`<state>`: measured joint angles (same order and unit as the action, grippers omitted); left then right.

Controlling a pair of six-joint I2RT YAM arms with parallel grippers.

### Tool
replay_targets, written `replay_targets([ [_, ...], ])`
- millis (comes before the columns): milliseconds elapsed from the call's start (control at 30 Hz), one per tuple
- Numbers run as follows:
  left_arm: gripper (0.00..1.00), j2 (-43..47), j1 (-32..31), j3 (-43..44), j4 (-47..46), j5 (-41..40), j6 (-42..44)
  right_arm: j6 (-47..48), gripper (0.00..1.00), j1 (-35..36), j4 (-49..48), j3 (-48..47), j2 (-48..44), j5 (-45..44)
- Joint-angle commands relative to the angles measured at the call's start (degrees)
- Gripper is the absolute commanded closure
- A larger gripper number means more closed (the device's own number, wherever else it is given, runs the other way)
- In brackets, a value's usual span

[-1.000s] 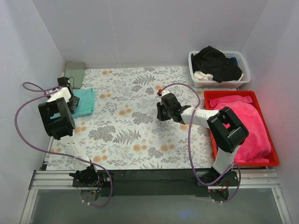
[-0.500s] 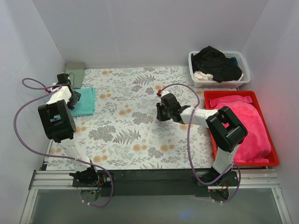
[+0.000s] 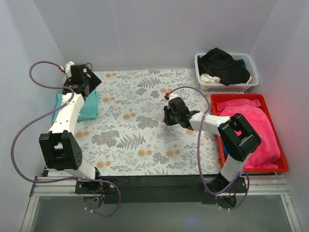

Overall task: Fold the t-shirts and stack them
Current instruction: Put the neatly folded tshirt into the corner of the board with the left arm

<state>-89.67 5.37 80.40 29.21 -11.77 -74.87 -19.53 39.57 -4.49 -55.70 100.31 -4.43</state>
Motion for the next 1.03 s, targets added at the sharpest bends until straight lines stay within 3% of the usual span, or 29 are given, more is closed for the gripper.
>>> replay_targets([
  [0, 0.26, 5.9, -8.2, -5.4, -2.3, -1.7, 2.8, 0.4, 0.75, 0.3, -1.7, 1.8, -5.6, -4.2],
  [167, 0.22, 9.4, -17.7, -7.5, -1.6, -9.7, 3.6, 1.8, 0.73, 0.3, -1.3, 7.0, -14.6, -9.2],
  [533, 0.21, 11.1, -24.9, -14.7, 6.6, -24.9, -5.5, 4.2, 0.67, 0.3, 4.1, 12.9, -32.5, -16.3],
  [1000, 0.19, 11.7, -30.9, -20.4, 5.5, -20.9, -5.7, 4.6, 0.63, 0.3, 7.7, 15.7, -39.8, -20.8],
])
